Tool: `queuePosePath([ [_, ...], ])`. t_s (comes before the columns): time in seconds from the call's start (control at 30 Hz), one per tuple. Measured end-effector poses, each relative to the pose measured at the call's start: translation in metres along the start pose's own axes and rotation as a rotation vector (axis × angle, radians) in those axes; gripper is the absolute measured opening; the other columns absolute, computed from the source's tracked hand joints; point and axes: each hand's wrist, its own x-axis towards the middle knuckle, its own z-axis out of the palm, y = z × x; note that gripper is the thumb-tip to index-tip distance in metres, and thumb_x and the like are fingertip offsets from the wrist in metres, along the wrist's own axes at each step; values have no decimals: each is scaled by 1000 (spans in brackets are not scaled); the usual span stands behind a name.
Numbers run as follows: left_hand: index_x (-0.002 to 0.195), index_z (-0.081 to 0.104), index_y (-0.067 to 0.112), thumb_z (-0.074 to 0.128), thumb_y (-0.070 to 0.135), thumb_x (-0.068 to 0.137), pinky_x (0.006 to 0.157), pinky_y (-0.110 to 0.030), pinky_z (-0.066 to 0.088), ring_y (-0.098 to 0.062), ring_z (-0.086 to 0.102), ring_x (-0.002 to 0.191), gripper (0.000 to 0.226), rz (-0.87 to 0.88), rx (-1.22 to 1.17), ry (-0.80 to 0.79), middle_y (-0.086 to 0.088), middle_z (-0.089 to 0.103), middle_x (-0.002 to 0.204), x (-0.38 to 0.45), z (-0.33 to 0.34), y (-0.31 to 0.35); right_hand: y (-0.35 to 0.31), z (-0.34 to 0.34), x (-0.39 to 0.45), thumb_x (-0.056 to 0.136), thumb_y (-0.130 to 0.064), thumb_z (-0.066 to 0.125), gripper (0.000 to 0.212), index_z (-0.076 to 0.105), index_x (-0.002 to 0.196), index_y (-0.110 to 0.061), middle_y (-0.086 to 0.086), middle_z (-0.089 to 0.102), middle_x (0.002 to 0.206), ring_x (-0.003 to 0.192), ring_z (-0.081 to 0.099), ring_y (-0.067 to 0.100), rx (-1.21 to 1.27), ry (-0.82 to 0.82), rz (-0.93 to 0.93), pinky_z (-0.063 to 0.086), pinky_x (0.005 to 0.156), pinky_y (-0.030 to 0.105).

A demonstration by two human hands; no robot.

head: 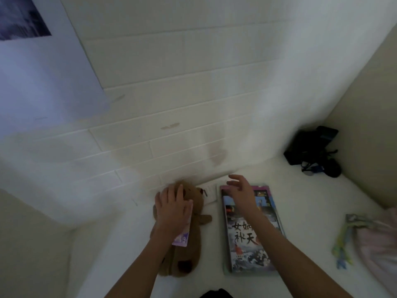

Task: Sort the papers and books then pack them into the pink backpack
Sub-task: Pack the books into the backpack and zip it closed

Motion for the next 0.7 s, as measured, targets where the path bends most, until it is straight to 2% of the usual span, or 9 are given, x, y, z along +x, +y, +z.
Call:
queuePosePath([
  [0.07,105,67,4,41,38,85,89,-53,49,-39,63,95,47,66,15,23,-20,66,106,10,-9,25,-6,-25,-8,92,5,43,31,55,113,-14,13,66,103,83,64,26,66,88,-46,55,71,34],
  [0.13,102,66,5,53,30,84,86,-49,50,-37,62,93,33,135,-25,6,-18,66,103,20,-11,54,-10,-54,-16,91,4,43,30,56,111,-15,8,67,96,77,64,25,51,152,-67,55,65,31],
  [0.27,125,45,16,43,32,91,97,-39,36,-28,47,114,38,319,-17,-147,-7,48,126,34,1,116,-2,-125,-31,93,-1,45,28,56,112,-18,4,66,97,87,66,24,-63,276,-34,54,70,34],
  [0.33,127,41,17,42,29,90,95,-34,35,-24,46,114,39,416,-26,-176,-5,46,127,36,6,153,5,-162,-43,91,0,45,30,57,108,-22,-2,66,96,88,65,22,-109,379,-41,49,65,26],
  [0.43,128,40,19,45,23,88,91,-32,36,-21,47,111,40,519,-90,-191,-2,46,125,35,7,211,11,-218,-62,87,2,48,33,58,107,-23,-4,64,103,96,61,20,-204,526,-111,42,76,24],
  [0.5,127,40,20,46,21,87,93,-33,35,-22,46,112,41,593,-120,-211,-2,44,126,31,6,248,15,-260,-72,84,-4,54,36,56,115,-22,2,60,114,106,55,24,-409,607,-116,41,83,29],
  [0.57,127,40,20,45,20,87,91,-35,36,-22,46,110,40,654,-149,-222,-2,44,126,25,1,285,22,-303,-79,81,-15,60,49,49,128,-23,8,50,134,122,46,33,-795,721,-58,40,97,43],
  [0.63,126,40,20,46,19,87,89,-34,36,-21,46,109,40,682,-197,-225,-2,44,125,19,-5,319,29,-344,-87,83,-30,60,61,37,139,-31,8,30,153,140,26,34,-1091,775,19,19,110,60],
  [0.7,126,40,21,48,22,88,88,-34,36,-21,46,109,38,707,-263,-243,-1,43,125,13,-12,351,38,-382,-93,87,-41,53,68,21,147,-38,2,5,161,147,-2,32,-1262,728,118,-2,108,68],
])
